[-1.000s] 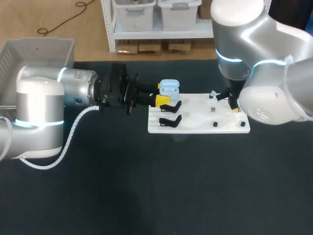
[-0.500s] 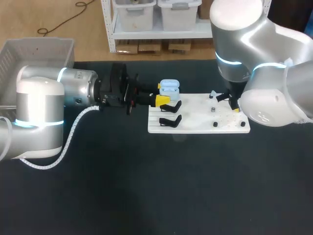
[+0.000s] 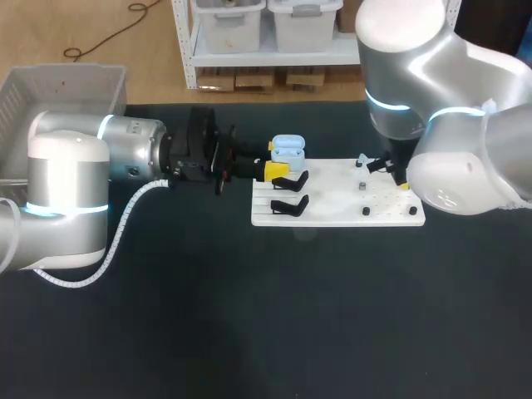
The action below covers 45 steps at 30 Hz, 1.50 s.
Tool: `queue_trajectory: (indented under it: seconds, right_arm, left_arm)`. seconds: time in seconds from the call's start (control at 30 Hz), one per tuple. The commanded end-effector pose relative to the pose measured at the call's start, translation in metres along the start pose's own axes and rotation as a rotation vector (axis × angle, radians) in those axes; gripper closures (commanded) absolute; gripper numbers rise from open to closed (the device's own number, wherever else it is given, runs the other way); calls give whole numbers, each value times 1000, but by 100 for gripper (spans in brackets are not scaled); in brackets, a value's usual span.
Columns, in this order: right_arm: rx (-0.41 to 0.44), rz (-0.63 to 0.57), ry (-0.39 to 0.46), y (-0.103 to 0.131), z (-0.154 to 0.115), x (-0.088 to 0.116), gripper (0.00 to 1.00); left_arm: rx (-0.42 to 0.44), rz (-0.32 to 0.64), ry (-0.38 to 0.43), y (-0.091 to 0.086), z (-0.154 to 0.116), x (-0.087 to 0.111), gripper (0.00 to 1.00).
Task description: Pick up each earbud case from the left stands, insert the matching earbuds, close the lid, and place the case in the box.
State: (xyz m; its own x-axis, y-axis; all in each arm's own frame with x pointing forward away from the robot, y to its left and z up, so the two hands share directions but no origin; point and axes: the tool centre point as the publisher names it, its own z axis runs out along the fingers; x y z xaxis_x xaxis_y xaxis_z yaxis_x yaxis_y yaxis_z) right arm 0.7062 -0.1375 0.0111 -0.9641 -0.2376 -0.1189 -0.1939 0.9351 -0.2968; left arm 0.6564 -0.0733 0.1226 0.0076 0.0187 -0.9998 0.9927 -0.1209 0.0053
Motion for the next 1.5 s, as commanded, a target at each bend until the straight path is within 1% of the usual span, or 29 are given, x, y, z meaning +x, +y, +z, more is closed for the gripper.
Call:
queue_trajectory:
  seconds: [0.03, 0.13, 0.3, 0.43, 0.63, 0.8, 0.9, 1.0, 1.07, 1.13, 1.17, 1.27, 1.37, 1.43, 1.5]
  right_arm:
    - [2, 0, 3, 1, 1, 0, 94]
    - [4, 0, 6, 0, 1, 1, 100]
    - [10, 2, 4, 0, -5, 4, 100]
    - [20, 3, -4, 0, -16, 8, 100]
    - [42, 3, -20, 2, -49, 16, 100]
    - [29, 25, -22, 8, -92, 21, 100]
    - [0, 50, 3, 15, -121, 24, 100]
    - [-29, 81, 47, 24, -152, 26, 100]
    - [-59, 105, 103, 31, -169, 29, 100]
    - [-69, 128, 156, 38, -184, 31, 100]
    - [-69, 143, 177, 41, -190, 32, 100]
    - [-66, 165, 193, 51, -207, 33, 100]
    - [-50, 159, 201, 63, -218, 34, 100]
    - [-53, 154, 201, 71, -224, 35, 100]
    - [-55, 142, 187, 80, -230, 35, 100]
  left_arm:
    - [-1, 2, -3, 0, 0, 1, 100]
    - [-1, 2, -3, 0, 0, 1, 100]
    - [-1, 2, -3, 0, 0, 1, 100]
    - [-1, 2, -3, 0, 0, 1, 100]
    - [-1, 2, -3, 0, 0, 1, 100]
    - [-1, 2, -3, 0, 0, 1, 100]
    - [-1, 2, -3, 0, 0, 1, 100]
    - [-1, 2, -3, 0, 0, 1, 100]
    - [-1, 2, -3, 0, 0, 1, 100]
    - [-1, 2, -3, 0, 0, 1, 100]
    - [-1, 2, -3, 0, 0, 1, 100]
    - [-1, 2, -3, 0, 0, 1, 100]
    - [-1, 2, -3, 0, 0, 1, 100]
    - [-1, 2, -3, 0, 0, 1, 100]
    - [-1, 2, -3, 0, 0, 1, 100]
